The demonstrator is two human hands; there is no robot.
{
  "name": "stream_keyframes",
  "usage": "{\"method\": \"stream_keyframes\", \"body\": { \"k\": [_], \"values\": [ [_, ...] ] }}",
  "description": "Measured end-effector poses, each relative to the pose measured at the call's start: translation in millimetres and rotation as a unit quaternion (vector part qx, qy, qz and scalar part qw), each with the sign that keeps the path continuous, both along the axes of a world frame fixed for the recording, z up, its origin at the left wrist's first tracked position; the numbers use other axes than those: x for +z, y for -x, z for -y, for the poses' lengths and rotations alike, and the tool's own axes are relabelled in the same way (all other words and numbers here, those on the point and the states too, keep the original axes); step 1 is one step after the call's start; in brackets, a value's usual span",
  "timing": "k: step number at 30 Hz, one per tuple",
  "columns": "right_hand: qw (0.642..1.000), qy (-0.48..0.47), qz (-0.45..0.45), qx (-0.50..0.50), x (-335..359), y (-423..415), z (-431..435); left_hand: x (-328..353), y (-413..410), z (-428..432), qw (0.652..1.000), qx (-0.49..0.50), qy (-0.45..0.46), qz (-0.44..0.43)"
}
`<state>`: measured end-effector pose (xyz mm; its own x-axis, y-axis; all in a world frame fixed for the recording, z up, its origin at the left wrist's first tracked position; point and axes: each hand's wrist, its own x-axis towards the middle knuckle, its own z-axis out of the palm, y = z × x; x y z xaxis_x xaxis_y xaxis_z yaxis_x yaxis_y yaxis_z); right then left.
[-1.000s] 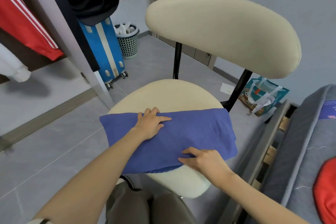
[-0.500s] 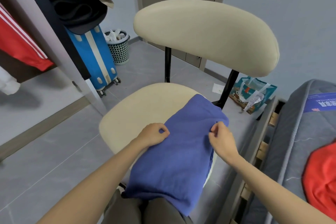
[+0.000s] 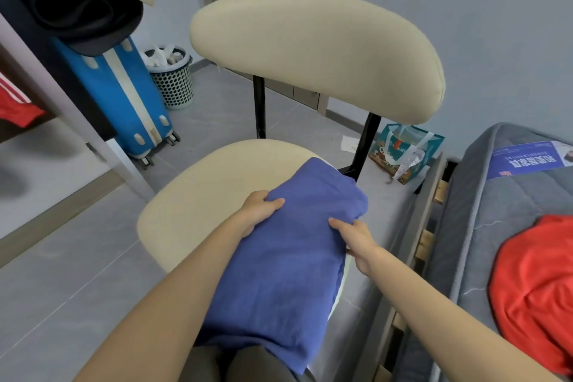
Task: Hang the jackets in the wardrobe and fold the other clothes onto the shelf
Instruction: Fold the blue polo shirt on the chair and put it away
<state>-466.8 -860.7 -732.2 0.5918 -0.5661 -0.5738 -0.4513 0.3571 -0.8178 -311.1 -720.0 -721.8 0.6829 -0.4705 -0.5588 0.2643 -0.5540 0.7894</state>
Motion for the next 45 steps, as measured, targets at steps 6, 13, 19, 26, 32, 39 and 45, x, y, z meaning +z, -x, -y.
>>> {"method": "stream_keyframes", "body": {
  "k": [6,13,19,26,32,39,45],
  "values": [
    [0.995,0.07,0.067,0.002,38.4,6.5,10.4,46.3,9.6,-22.8,0.992,0.039,0.121,-0.008],
    [0.964,0.152,0.141,0.164,118.8,9.7,-6.9,118.3,21.8,-81.6,0.977,0.052,0.181,0.098],
    [0.842,0.39,0.156,0.34,166.4,15.6,-44.6,171.9,46.6,-129.7,0.916,-0.063,-0.025,0.396],
    [0.716,0.575,0.059,0.393,195.1,5.7,-70.6,205.0,62.3,-160.0,0.822,-0.065,-0.195,0.532],
    [0.738,0.567,0.059,0.361,240.9,-24.8,-59.1,232.1,32.0,-156.5,0.831,-0.065,-0.173,0.525],
    [0.811,0.503,0.187,0.233,275.4,-56.1,-47.0,259.2,5.4,-135.7,0.804,0.02,-0.071,0.589],
    [0.808,0.52,0.165,0.223,229.4,-33.5,-33.8,209.1,28.0,-129.1,0.846,-0.026,-0.015,0.532]
  ]
}}
